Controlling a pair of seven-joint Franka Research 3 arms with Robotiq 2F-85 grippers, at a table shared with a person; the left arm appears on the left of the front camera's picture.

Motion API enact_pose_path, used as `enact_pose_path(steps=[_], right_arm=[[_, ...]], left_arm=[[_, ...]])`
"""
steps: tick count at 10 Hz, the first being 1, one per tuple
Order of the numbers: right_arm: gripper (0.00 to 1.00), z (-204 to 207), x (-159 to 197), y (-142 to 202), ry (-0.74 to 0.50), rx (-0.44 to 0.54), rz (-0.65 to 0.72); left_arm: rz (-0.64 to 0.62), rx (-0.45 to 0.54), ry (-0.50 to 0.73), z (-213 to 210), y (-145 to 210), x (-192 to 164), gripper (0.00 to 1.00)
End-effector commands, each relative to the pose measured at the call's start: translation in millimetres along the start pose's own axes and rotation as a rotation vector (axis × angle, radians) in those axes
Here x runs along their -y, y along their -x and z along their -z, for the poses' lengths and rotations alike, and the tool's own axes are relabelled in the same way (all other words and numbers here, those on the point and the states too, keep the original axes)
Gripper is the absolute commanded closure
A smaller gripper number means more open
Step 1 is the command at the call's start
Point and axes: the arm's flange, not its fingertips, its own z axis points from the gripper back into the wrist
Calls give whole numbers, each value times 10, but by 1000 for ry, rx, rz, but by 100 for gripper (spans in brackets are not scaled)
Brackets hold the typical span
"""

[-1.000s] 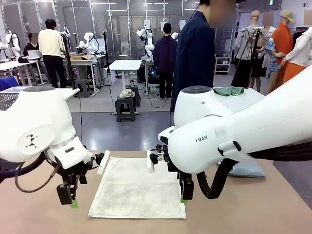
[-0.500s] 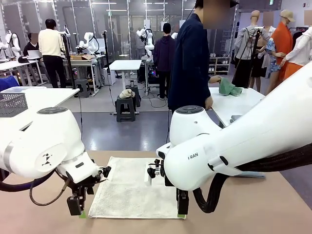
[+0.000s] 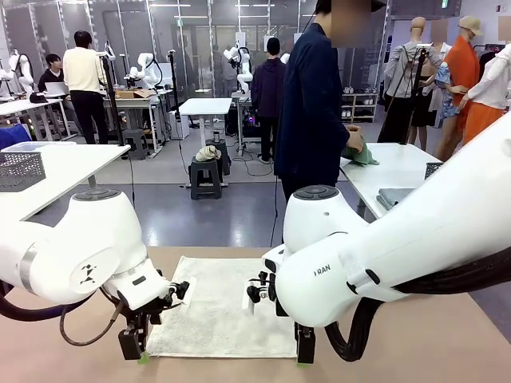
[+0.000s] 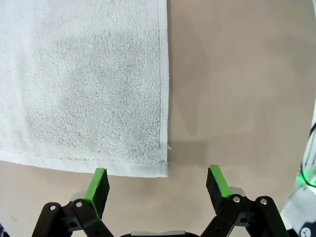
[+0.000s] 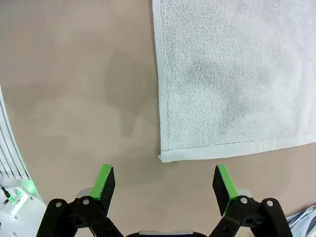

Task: Fold the towels and place them in the basket.
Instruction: When a person lays out a Towel with hook on the table, fold it in half twice.

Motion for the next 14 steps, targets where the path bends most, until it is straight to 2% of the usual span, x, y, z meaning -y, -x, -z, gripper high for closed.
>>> enact_pose_path(steps=[1, 14], right_arm=[[0, 93, -37, 36, 27, 18, -1], [0, 361, 31, 6, 30, 11, 6]], left_arm=[[17, -2, -33, 77, 7, -22, 0], [10, -24, -7, 256, 45, -57, 0]])
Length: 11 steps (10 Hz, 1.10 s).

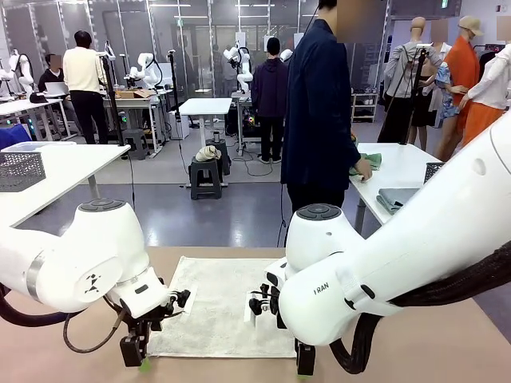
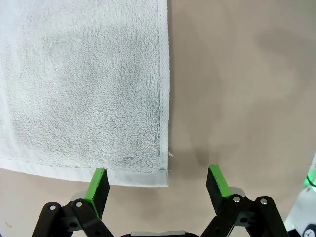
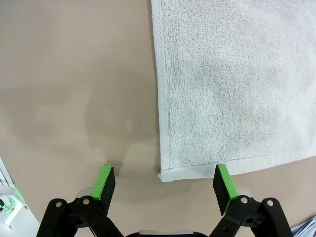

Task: Fold the towels and place them in the basket.
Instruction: When a person lays out a Towel with hook on the table, fold it in half twice.

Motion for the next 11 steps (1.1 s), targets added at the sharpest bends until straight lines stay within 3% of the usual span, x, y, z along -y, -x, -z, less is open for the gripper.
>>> enact_pose_path(steps=[1, 2, 3, 4, 5, 6, 7, 8, 9, 10, 11], right_arm=[[0, 72, 31, -22, 31, -3, 6], [19, 72, 36, -17, 40, -2, 3], [20, 63, 42, -15, 38, 1, 8], [39, 61, 51, -16, 44, 3, 5], [40, 64, 43, -24, 49, 8, -12], [59, 70, 43, -31, 48, 10, -17], [60, 73, 46, -38, 47, 10, -19], [79, 73, 52, -38, 41, 11, -19], [80, 70, 57, -38, 36, 11, -19], [99, 60, 64, -42, 33, 12, -20], [100, 50, 70, -49, 31, 12, -21]], left_arm=[[6, -12, -17, 55, 10, -48, 0], [7, -16, -17, 59, 11, -51, 20], [6, -17, -18, 62, 13, -52, 20], [7, -17, -21, 62, 10, -61, 40], [14, -13, -23, 50, 3, -53, 25], [18, -14, -27, 34, -12, -51, 60], [18, -14, -31, 18, -22, -58, 45], [18, -15, -33, 8, -25, -64, 80], [18, -15, -34, 2, -26, -66, 65], [17, -14, -35, -9, -36, -71, 100], [19, -18, -41, -20, -48, -72, 85]])
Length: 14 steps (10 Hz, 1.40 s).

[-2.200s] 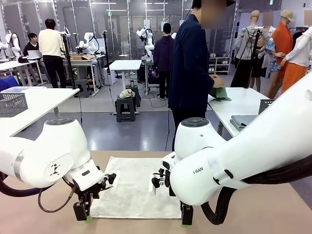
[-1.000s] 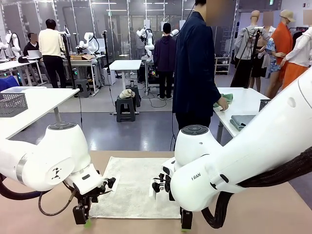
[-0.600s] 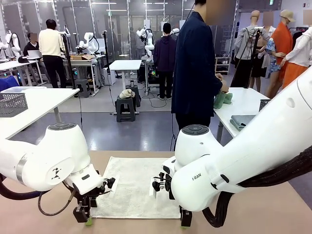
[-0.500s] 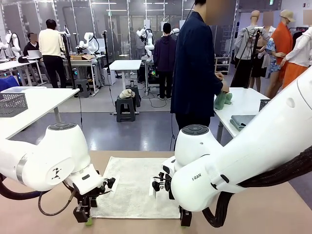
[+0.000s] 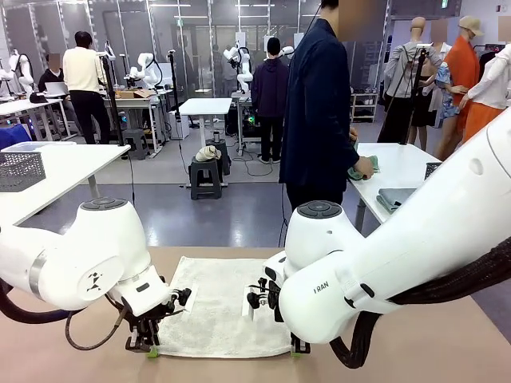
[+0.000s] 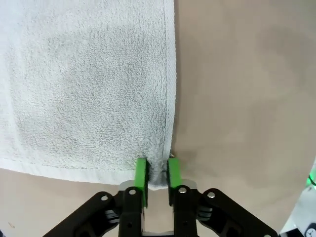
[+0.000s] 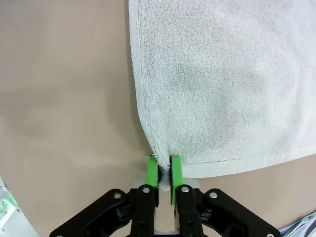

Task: Fold the towels and place them in the basket.
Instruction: When a person lays out a Towel with hook on the table, fold it in half twice.

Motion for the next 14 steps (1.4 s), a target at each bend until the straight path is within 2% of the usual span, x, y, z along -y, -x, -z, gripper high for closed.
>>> enact_pose_path(steps=[1, 5, 6, 9, 10, 11, 14], right_arm=[[100, 90, -11, -13, -14, -13, -9], [100, 47, 6, -22, 5, -56, -35], [100, 1, 1, -13, 2, -8, -17], [100, 1, 1, -13, 2, -8, -17], [95, -2, -1, -19, 8, -14, -30], [95, -110, 66, -42, -6, 10, -53], [95, -445, 267, -117, -6, 24, -55]], left_arm=[[12, -19, -36, -22, -40, -34, 100], [-9, -5, -66, -147, -32, -23, 100], [14, -1, -19, -67, -31, -32, 100], [14, -1, -19, -67, -31, -32, 100], [12, 0, -21, -80, -27, -33, 95], [18, 12, -36, -197, -48, -63, 95], [-2, -33, -110, -476, -154, -201, 95]])
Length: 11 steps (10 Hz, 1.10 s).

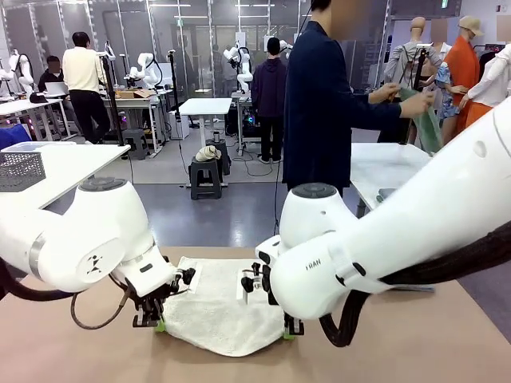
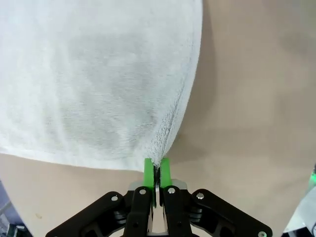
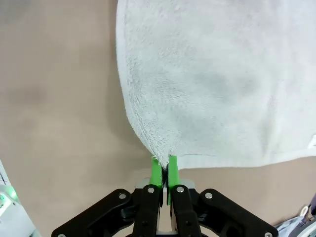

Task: Fold the towels and place them in the basket.
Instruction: When a person lays out a Towel with hook on the table, fold it in half twice.

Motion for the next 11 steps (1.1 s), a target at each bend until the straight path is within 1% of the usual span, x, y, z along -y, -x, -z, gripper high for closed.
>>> enact_pose_path(steps=[1, 4, 5, 6, 7, 9, 11], right_arm=[[95, -229, 103, 30, -4, -2, -10], [95, -427, 150, 28, 23, 0, -22], [95, -459, 226, 23, 26, -1, -23], [95, -437, 366, 25, 6, 18, -25], [95, -420, 507, 14, 8, 15, -21], [95, -415, 835, -29, 11, 12, -39], [95, -428, 1126, -109, 0, 10, -53]], left_arm=[[-19, -47, -31, -135, -41, -70, 95], [-28, -29, -45, -222, -34, -135, 95], [-29, -23, -43, -228, -37, -210, 95], [-38, -10, -46, -226, -28, -314, 95], [-47, 5, -44, -231, -43, -435, 95], [-64, -12, -74, -301, -65, -747, 95], [-68, -4, -75, -374, -94, -1032, 95]])
